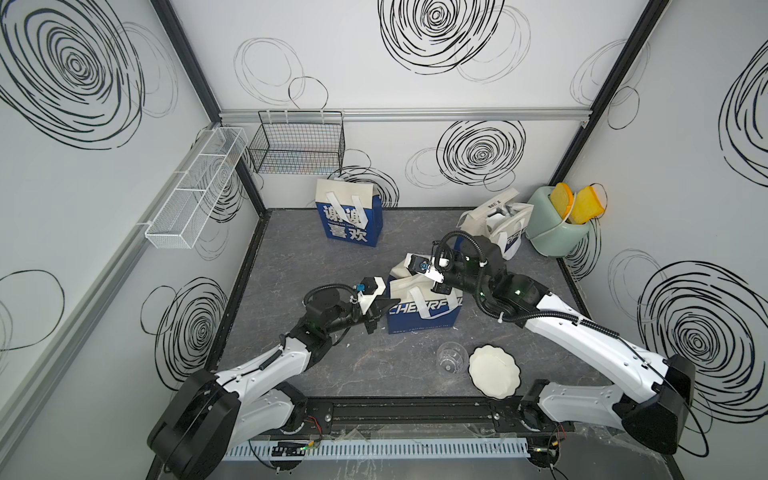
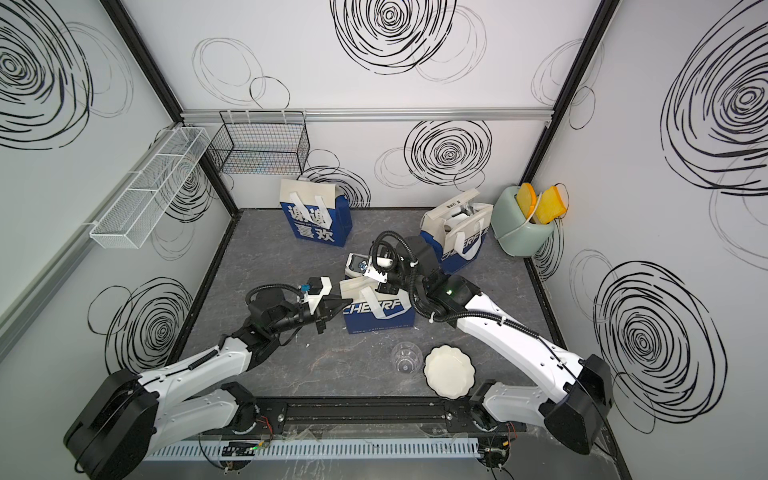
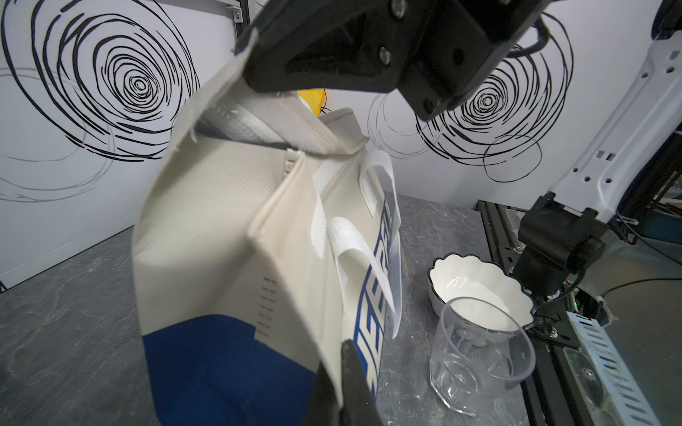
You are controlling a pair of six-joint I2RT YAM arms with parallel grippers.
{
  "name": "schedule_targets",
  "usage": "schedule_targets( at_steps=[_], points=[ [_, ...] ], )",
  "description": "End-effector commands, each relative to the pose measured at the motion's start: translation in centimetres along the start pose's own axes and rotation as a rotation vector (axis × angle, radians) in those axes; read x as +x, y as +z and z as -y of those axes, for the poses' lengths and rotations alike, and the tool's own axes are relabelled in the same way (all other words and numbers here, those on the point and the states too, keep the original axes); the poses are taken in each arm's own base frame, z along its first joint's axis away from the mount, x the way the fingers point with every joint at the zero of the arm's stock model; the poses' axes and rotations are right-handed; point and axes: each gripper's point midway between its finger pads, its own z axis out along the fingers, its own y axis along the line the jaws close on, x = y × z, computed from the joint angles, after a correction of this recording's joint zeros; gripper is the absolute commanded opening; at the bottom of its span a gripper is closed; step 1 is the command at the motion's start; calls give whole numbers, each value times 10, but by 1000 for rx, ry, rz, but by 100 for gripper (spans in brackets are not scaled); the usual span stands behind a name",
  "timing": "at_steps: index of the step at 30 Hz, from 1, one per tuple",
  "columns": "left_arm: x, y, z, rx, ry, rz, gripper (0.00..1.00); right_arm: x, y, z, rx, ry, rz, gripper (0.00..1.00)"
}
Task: Open the takeout bag
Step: Open the takeout bag at the center of the board.
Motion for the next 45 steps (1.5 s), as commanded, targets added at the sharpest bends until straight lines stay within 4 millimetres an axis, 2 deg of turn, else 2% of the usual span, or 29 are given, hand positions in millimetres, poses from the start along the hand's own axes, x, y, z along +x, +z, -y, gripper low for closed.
schedule_targets(
  at_steps=[1,8,10,11,14,16,24,30,33,36,41,45],
  points=[
    [-6,0,3,24,31,24,0,-12,-8,17,41,-71,26,0],
    [-5,3,2,29,23,18,0,-19,-9,13,19,-68,51,2],
    [-6,3,2,30,21,22,0,-17,-10,9,7,-56,50,13],
    [-6,3,2,30,21,22,0,-16,-11,5,0,-49,46,25],
    [-6,3,2,27,19,21,0,-14,-17,-3,-14,-43,46,47],
    [-6,3,1,25,19,20,0,-14,-23,-8,-17,-46,57,54],
    [-6,3,1,23,14,20,0,-6,-45,-33,-25,-67,88,53],
    [-7,3,2,26,16,21,0,18,-37,-50,19,-122,1,46],
    [-7,2,1,22,17,25,0,23,-36,-44,68,-129,-11,43],
    [-8,3,2,26,15,25,0,28,-35,-38,118,-142,-32,35],
    [-7,2,1,21,17,25,0,29,-38,-29,163,-153,-50,32],
    [-6,3,2,25,13,24,0,32,-36,-30,162,-162,-56,32]
  ],
)
